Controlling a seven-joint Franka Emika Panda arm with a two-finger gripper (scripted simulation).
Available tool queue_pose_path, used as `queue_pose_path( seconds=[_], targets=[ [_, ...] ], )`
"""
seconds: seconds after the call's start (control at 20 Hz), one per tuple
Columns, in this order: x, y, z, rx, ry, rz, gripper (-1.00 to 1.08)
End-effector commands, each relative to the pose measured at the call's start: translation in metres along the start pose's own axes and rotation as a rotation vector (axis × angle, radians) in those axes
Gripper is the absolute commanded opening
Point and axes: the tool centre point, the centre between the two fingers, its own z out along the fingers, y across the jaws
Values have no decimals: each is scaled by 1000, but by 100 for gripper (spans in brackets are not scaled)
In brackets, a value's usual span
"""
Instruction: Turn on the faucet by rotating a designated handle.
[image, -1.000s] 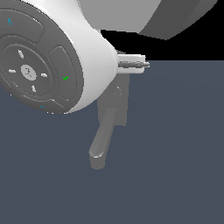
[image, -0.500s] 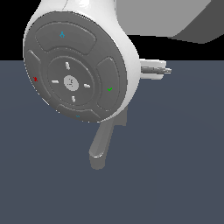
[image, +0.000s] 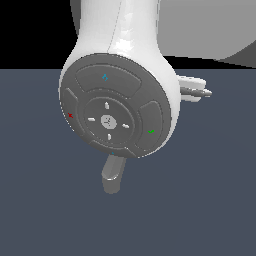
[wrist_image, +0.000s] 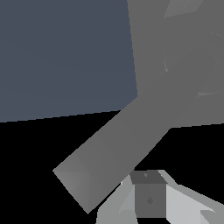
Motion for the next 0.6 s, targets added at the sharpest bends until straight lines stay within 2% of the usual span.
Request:
queue_pose_path(
  seconds=[0.0,0.55],
  targets=[
    [-3,4,5,-102,-18,-65,-100],
    [15,-24,12,-107,-13,-85,-100]
  ],
)
